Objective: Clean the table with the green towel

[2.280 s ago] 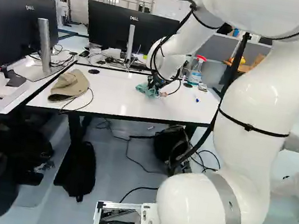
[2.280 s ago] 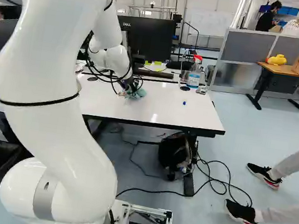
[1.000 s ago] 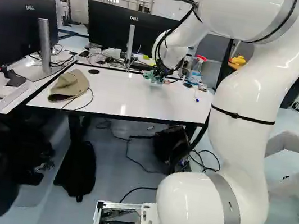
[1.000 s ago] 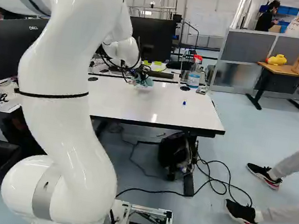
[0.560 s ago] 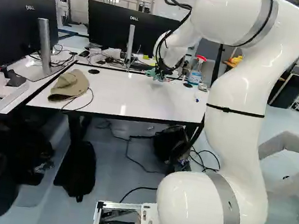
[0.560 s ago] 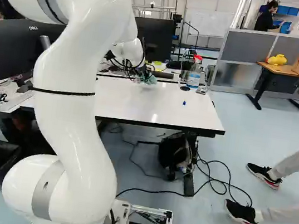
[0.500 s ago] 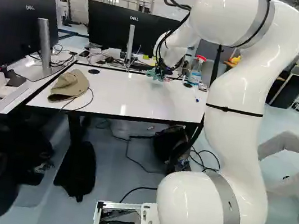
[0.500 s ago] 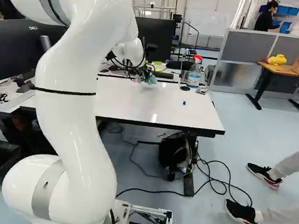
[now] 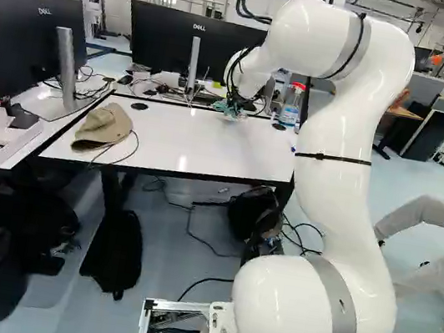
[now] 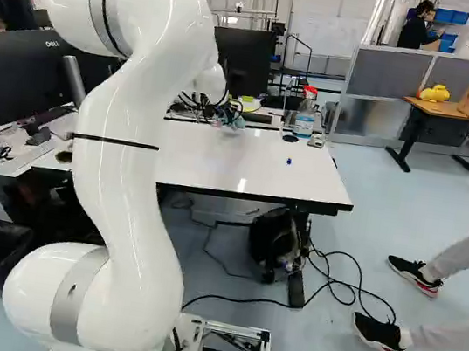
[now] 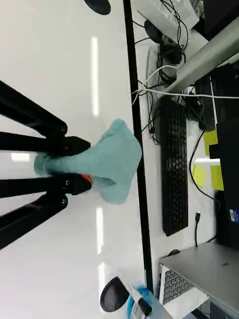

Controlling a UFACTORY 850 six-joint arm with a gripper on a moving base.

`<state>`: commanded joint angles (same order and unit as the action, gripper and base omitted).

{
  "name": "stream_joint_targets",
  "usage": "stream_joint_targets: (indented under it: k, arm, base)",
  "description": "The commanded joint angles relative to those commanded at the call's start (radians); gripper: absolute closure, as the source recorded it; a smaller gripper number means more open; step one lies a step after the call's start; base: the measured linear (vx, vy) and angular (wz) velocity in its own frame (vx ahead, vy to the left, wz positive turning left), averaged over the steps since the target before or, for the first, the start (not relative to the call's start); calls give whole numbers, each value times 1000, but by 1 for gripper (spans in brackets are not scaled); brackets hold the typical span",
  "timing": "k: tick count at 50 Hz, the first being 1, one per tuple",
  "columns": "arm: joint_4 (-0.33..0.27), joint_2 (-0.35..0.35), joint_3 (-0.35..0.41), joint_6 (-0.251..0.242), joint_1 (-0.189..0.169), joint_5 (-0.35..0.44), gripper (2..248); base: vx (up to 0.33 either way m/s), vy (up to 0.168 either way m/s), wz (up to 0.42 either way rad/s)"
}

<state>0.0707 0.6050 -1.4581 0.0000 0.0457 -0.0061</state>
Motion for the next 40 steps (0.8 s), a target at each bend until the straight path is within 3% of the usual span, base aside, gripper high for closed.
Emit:
stream_joint_targets:
  k: [10, 40]
  arm:
    - [0, 53, -49, 0, 12, 0, 200]
    - [0, 117, -64, 0, 13, 0, 200]
  base:
    - [0, 0, 0]
    - [0, 0, 0]
